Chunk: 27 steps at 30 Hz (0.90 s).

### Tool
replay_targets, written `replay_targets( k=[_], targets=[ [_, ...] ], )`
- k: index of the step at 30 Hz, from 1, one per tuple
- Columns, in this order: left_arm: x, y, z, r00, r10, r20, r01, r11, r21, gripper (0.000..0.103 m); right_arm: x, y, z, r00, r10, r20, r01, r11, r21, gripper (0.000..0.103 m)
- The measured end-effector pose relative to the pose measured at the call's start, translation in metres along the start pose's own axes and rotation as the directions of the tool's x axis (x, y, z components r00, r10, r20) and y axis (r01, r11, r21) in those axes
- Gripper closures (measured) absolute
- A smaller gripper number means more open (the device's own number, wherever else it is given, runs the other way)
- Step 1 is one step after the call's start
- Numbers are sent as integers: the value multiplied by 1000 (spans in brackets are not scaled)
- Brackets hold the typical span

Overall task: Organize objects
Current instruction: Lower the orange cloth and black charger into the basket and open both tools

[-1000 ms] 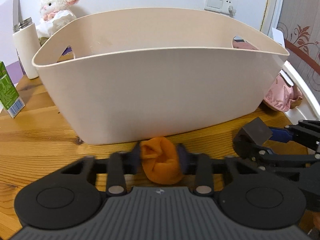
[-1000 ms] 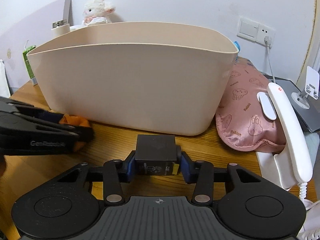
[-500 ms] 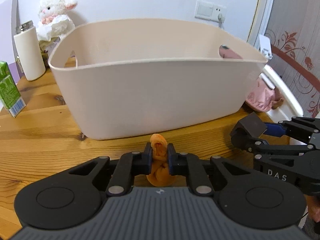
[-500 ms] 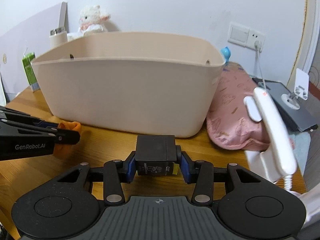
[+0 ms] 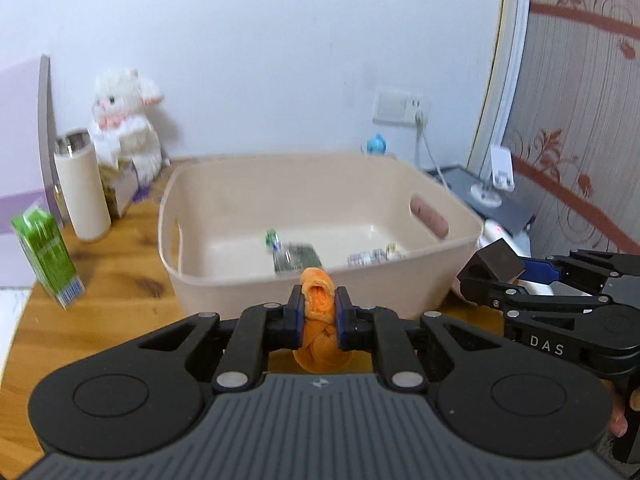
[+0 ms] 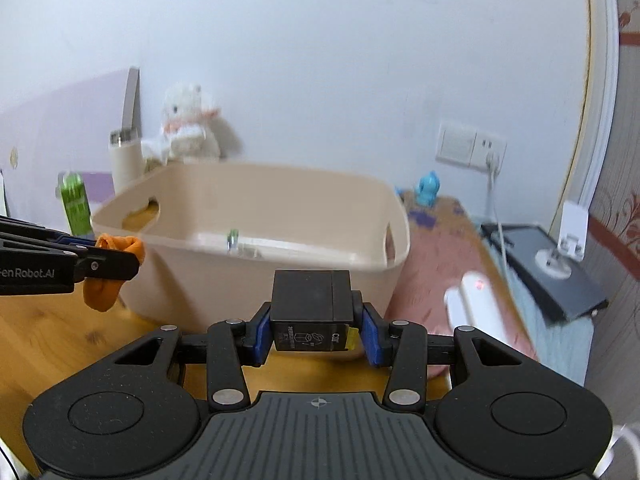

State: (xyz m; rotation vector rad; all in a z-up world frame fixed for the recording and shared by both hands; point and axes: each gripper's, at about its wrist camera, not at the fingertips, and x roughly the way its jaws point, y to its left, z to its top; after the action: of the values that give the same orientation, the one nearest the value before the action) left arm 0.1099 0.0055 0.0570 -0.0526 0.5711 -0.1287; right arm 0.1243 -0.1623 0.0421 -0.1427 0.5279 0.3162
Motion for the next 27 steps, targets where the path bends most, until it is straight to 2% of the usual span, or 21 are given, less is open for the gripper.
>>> replay_targets(
  k=[8,16,22,27],
  targets=[
    [-4,3,33,996,35,81,-36,999,21,86,-5,-7,37,994,-20,103,20,1000,4,62],
    [31,9,56,989,108,96,-112,993,34,86,15,-8,65,990,-22,141,19,1000,23,62],
    [80,17,62,994,111,-6,-111,994,6,86,44,-9,70,994,-38,105,34,999,41,62],
    [121,21,55,983,131,-126,-128,991,29,86,73,-13,67,998,-53,45,52,998,35,62]
  ],
)
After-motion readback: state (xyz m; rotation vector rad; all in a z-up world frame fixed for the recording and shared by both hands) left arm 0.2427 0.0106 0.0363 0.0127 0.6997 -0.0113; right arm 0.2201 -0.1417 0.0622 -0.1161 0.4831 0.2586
